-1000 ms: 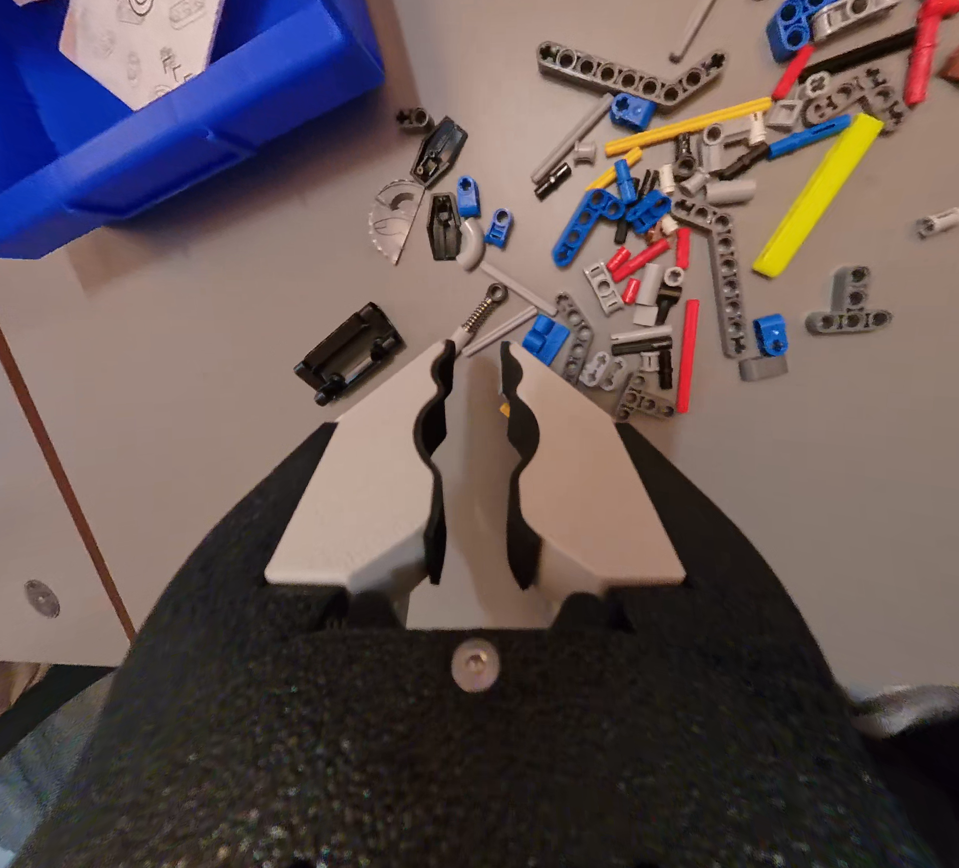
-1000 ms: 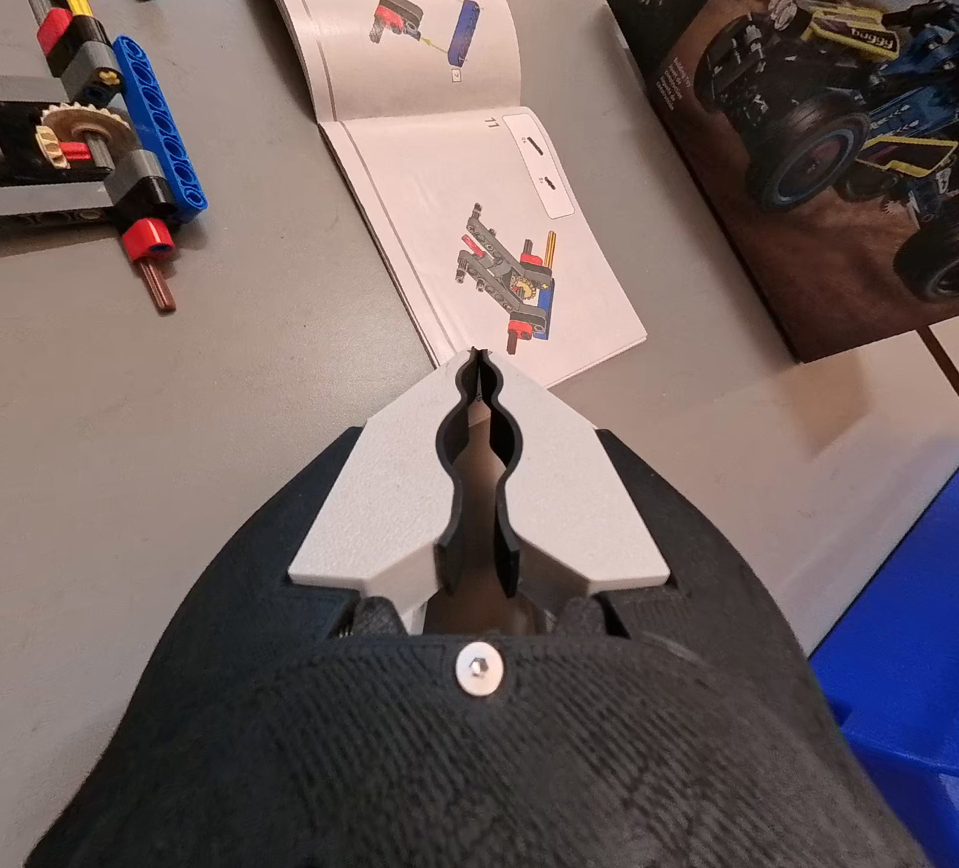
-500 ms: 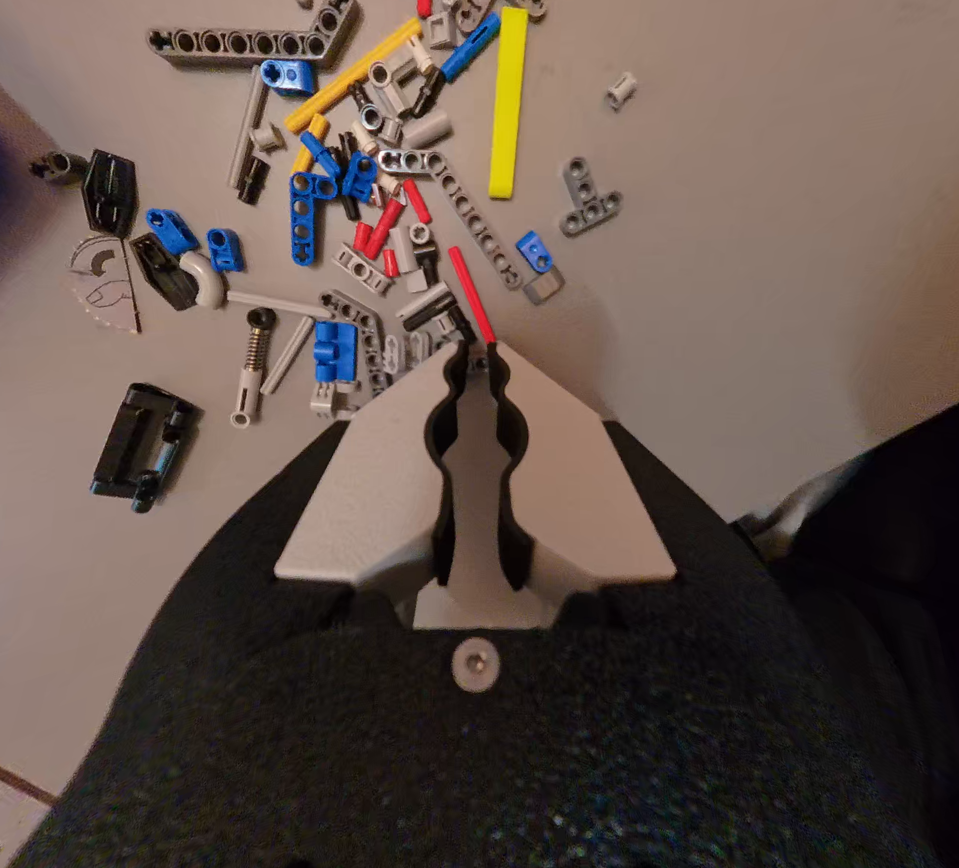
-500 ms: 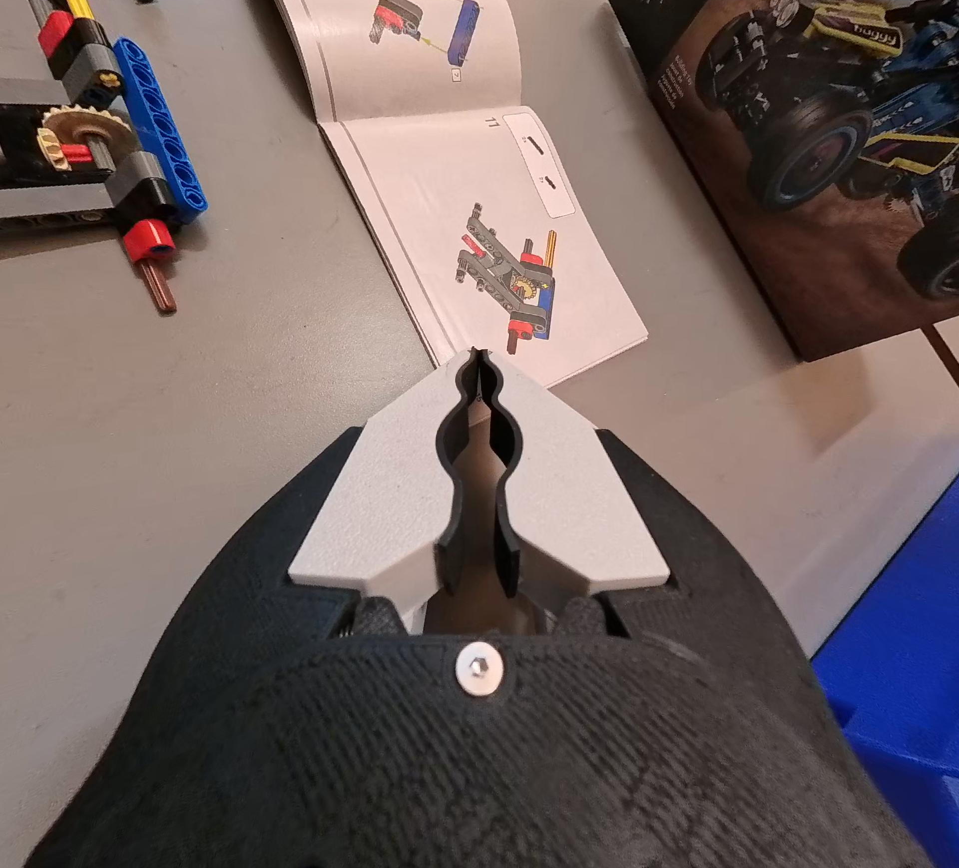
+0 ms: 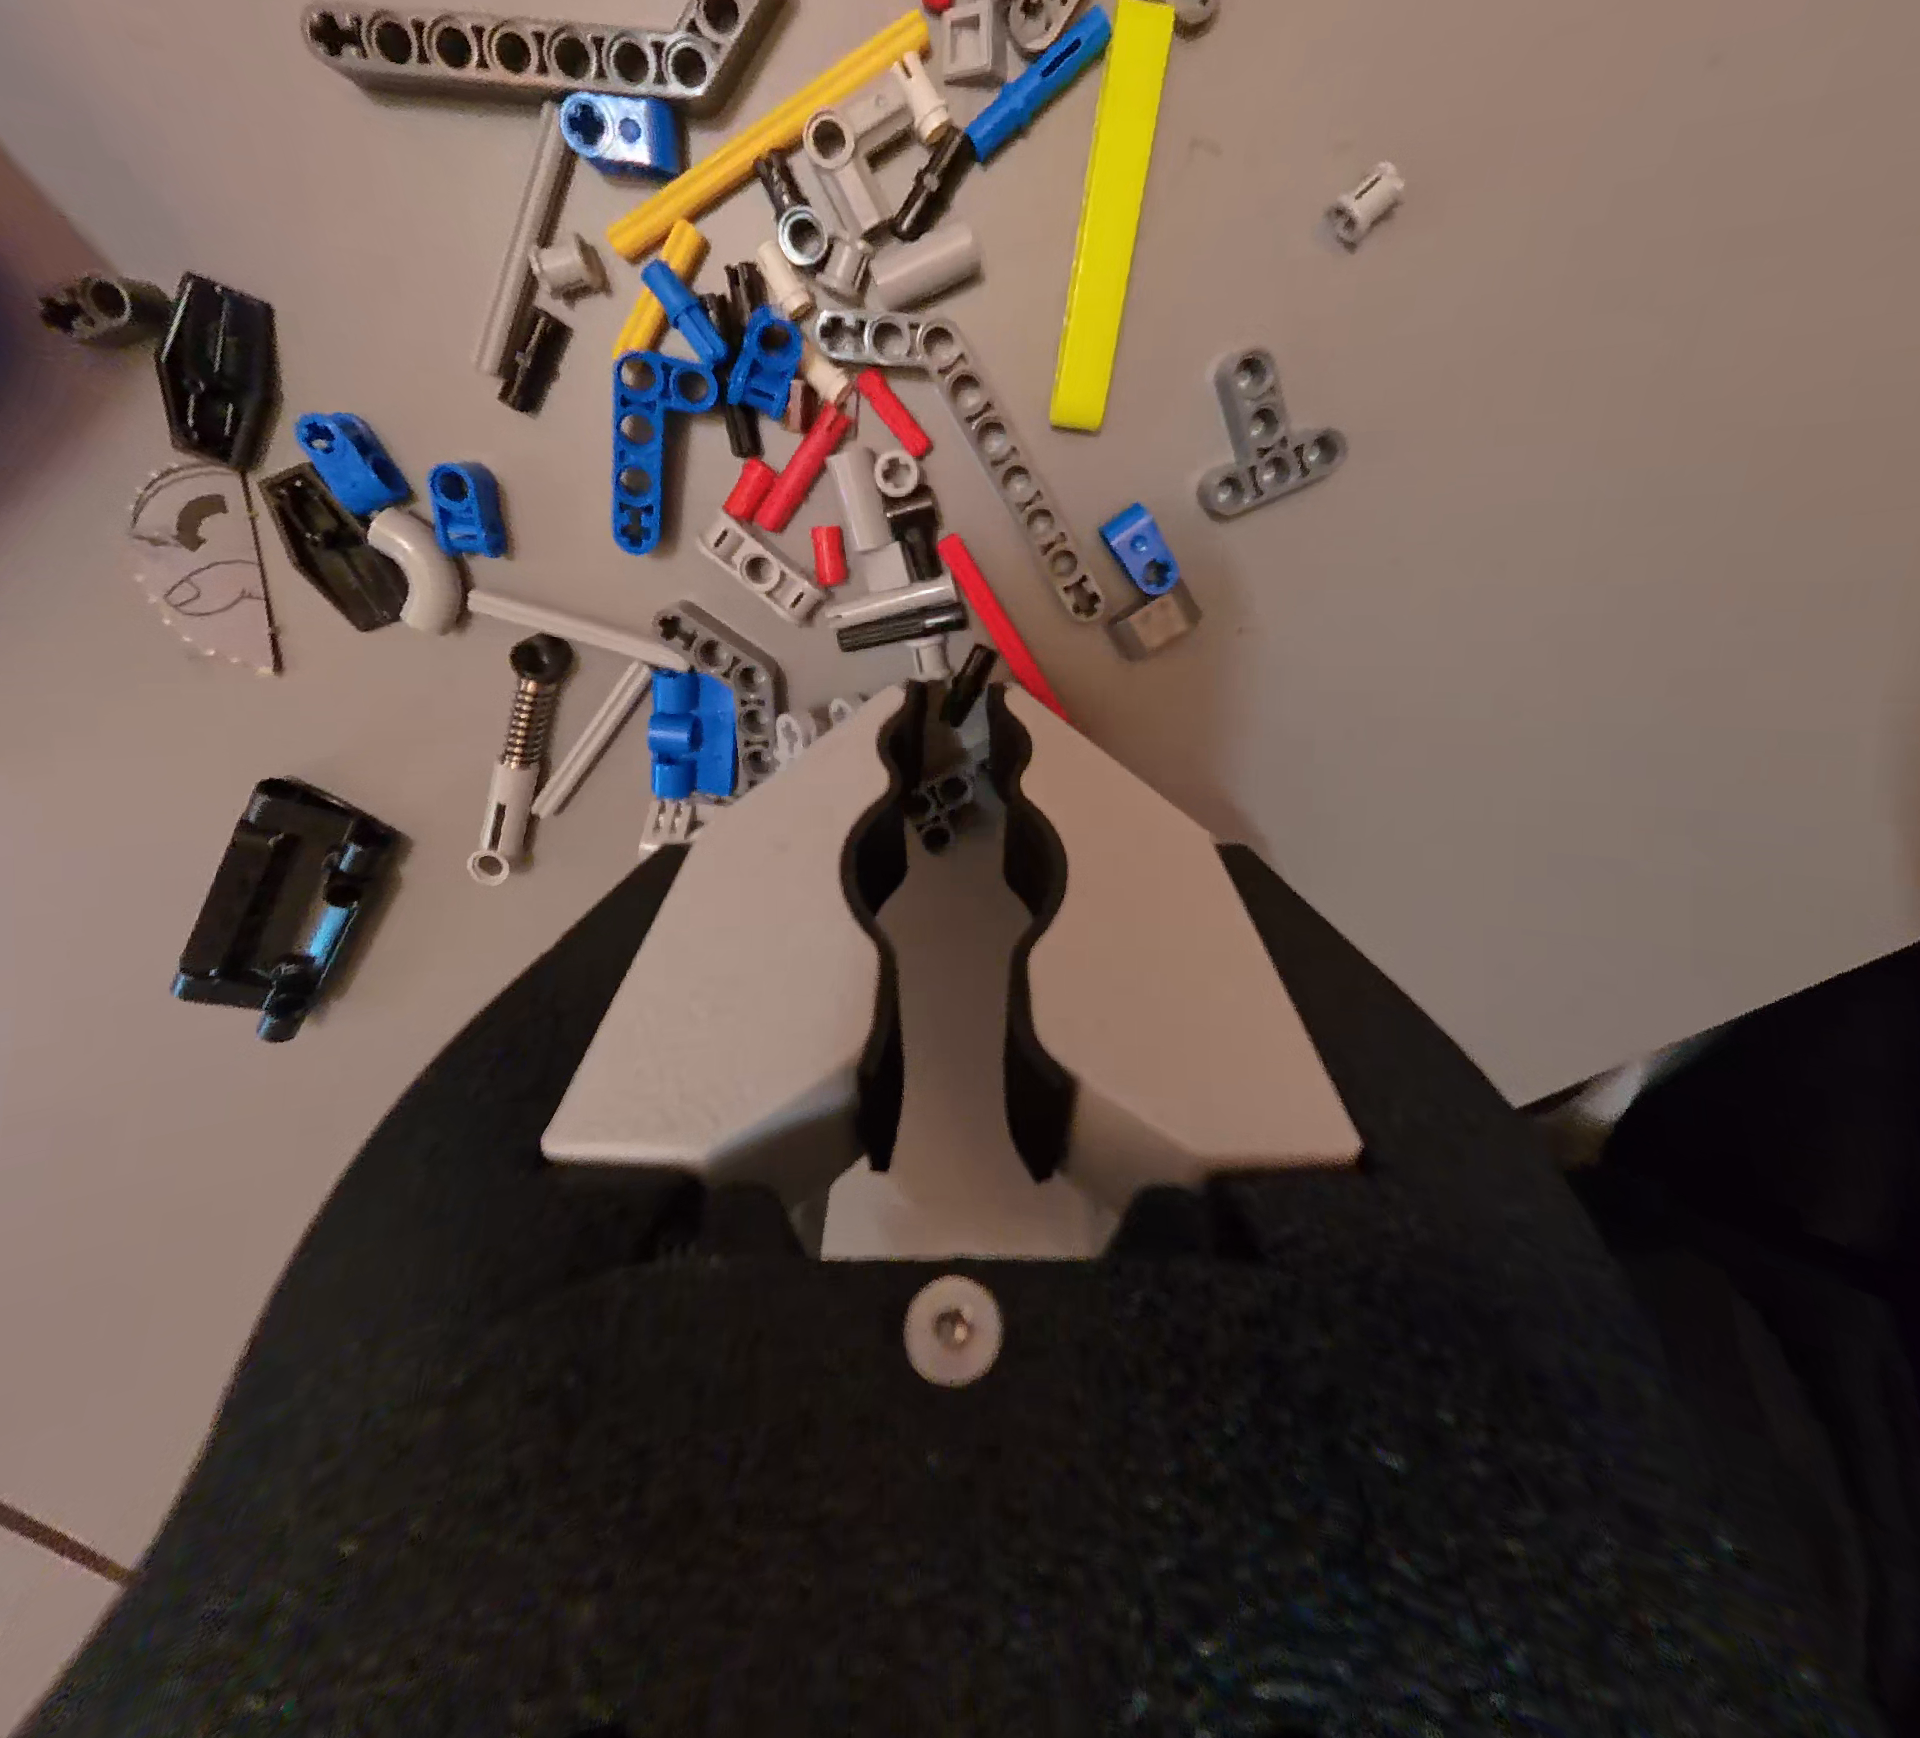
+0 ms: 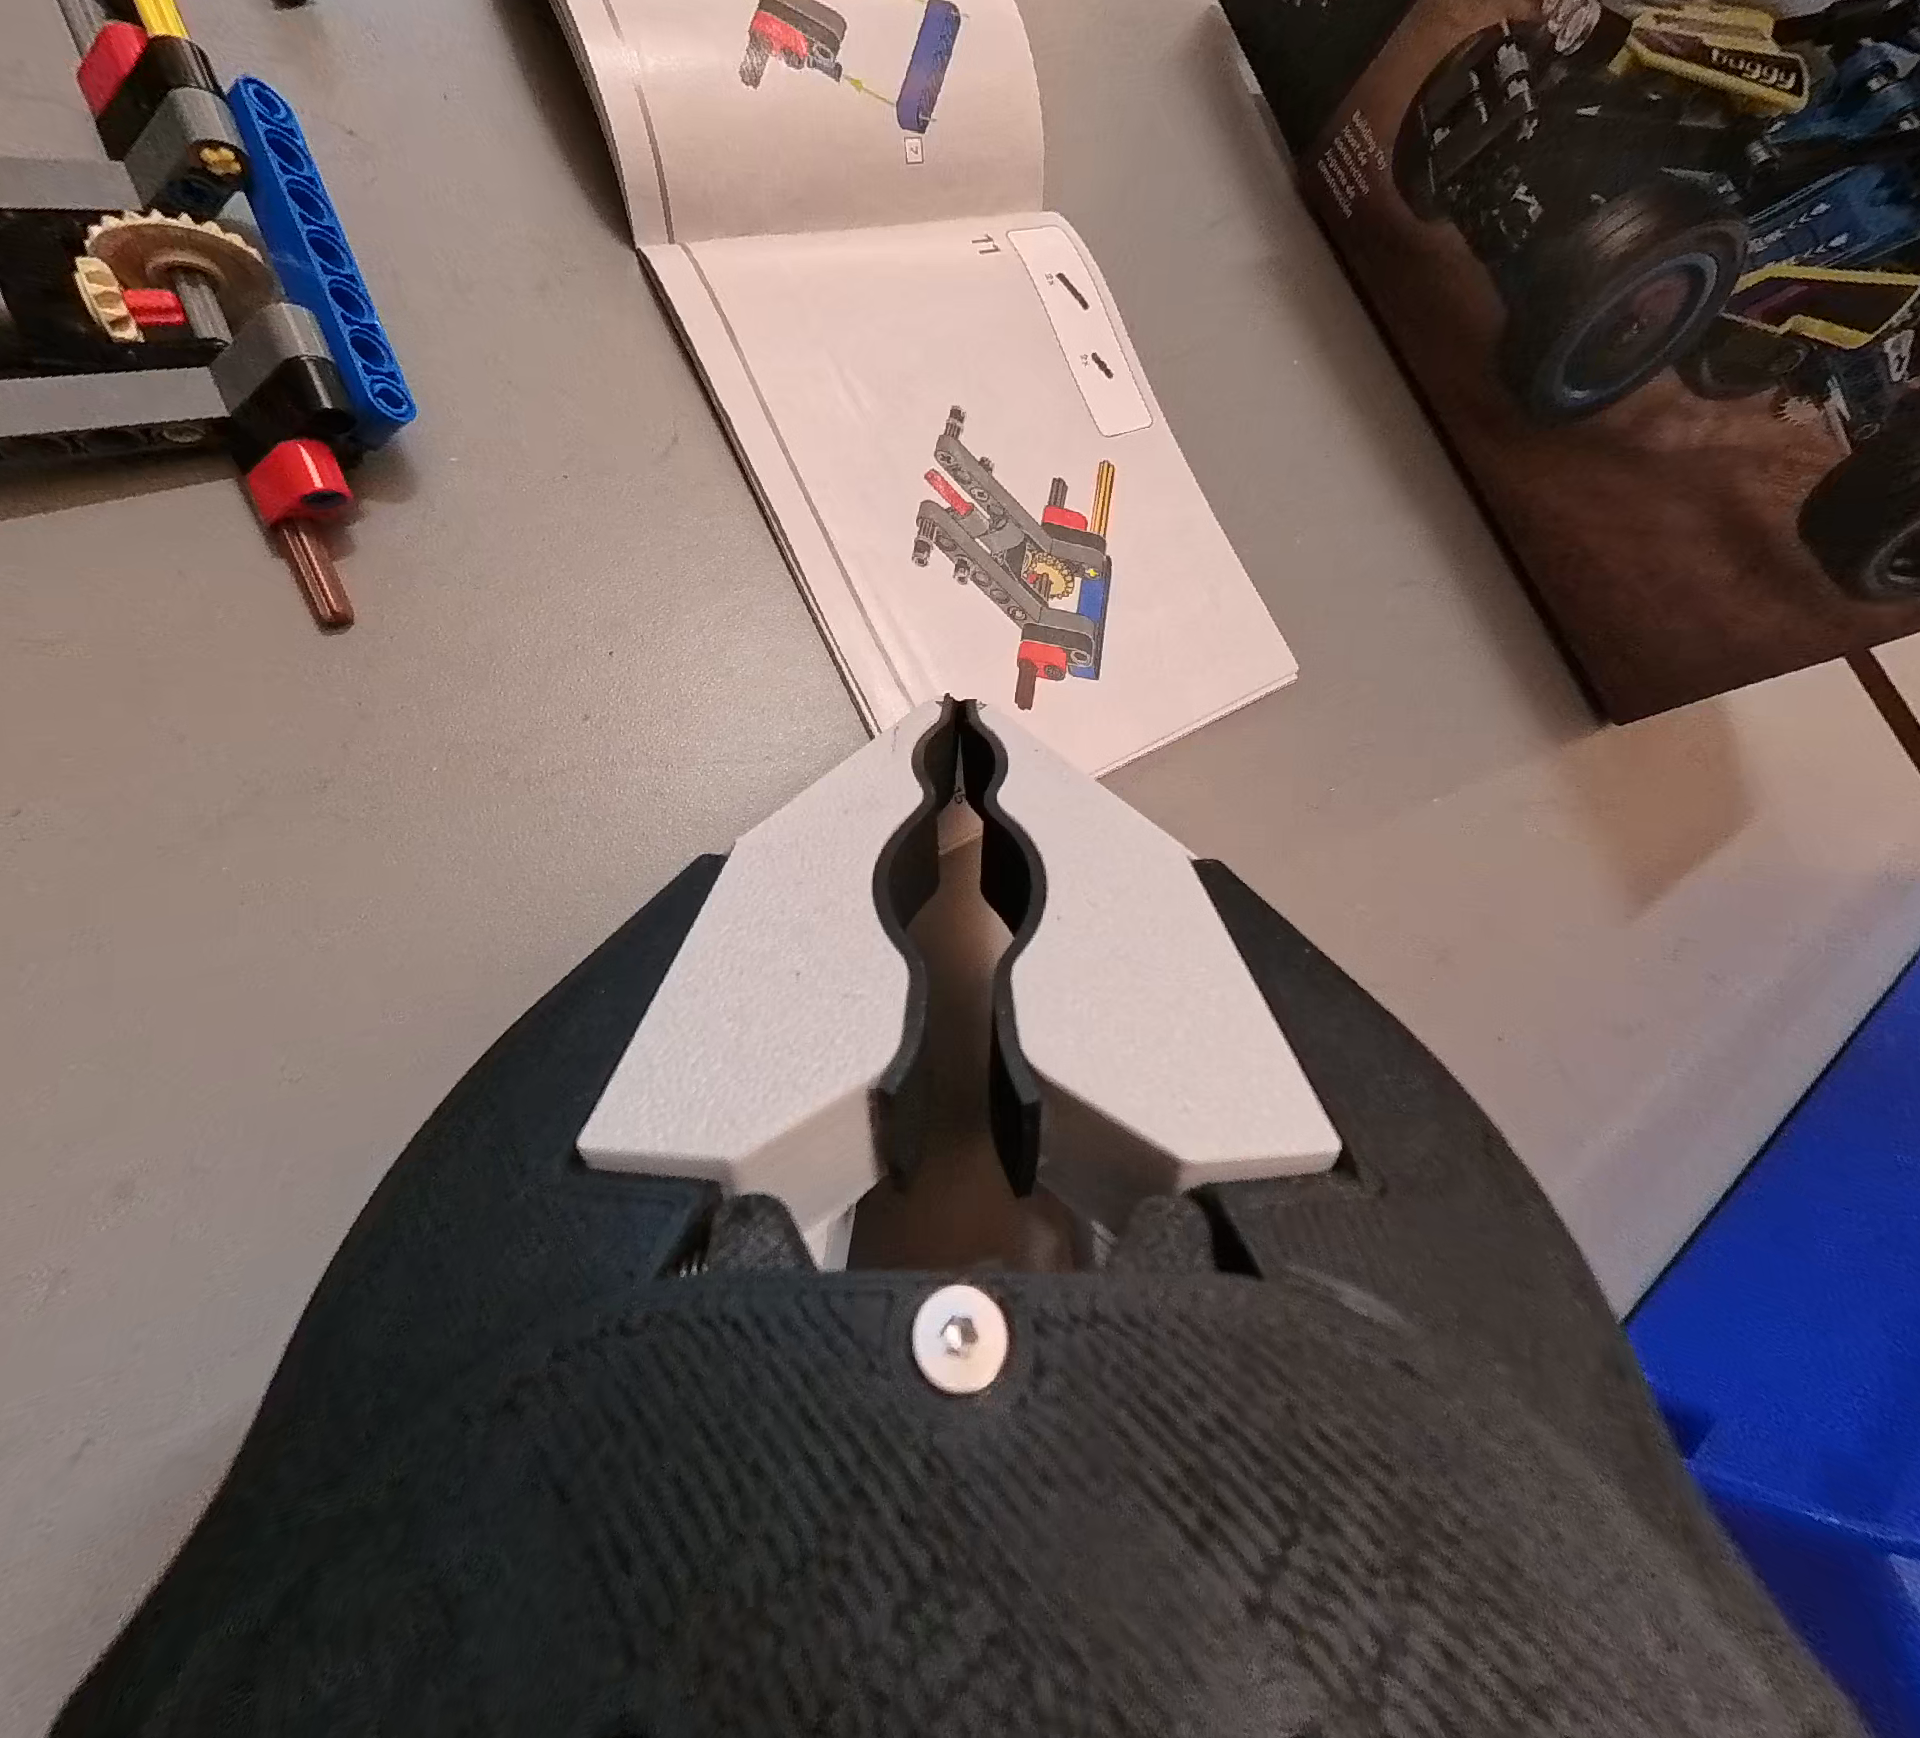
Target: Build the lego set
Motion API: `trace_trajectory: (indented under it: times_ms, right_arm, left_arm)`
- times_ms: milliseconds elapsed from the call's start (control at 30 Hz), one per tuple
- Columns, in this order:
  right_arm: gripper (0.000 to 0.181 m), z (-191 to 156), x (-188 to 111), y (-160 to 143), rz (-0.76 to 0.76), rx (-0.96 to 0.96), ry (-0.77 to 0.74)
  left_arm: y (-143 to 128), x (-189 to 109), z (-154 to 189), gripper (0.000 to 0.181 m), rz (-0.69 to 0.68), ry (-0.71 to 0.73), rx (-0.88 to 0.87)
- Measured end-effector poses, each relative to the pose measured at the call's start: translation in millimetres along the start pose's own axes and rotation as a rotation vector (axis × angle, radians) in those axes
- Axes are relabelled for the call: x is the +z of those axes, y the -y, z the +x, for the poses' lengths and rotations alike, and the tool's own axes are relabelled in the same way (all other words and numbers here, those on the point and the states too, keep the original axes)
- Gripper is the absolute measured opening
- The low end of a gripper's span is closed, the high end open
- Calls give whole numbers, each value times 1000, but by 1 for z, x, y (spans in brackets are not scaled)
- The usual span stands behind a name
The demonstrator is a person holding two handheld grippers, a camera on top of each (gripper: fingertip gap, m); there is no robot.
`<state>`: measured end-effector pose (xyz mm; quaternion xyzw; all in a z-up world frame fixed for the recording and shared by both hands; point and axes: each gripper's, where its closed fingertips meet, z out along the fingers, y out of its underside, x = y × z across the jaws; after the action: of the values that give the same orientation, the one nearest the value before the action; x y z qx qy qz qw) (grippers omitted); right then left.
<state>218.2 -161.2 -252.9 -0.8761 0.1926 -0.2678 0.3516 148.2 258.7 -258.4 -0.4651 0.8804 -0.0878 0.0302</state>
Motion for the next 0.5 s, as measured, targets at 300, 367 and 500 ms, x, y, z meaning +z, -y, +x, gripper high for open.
trace_trajectory:
  times_ms: [300,367,500]
  right_arm:
    - [0,0,0,0,0,0,0]
    - [0,0,0,0,0,-1,-1]
    - [0,0,0,0,0,1,1]
  left_arm:
    - [0,3,-2,3,-3,-5,36]
    - [-2,1,-7,3,-8,20,29]
    - [3,-12,0,3,50,-2,27]
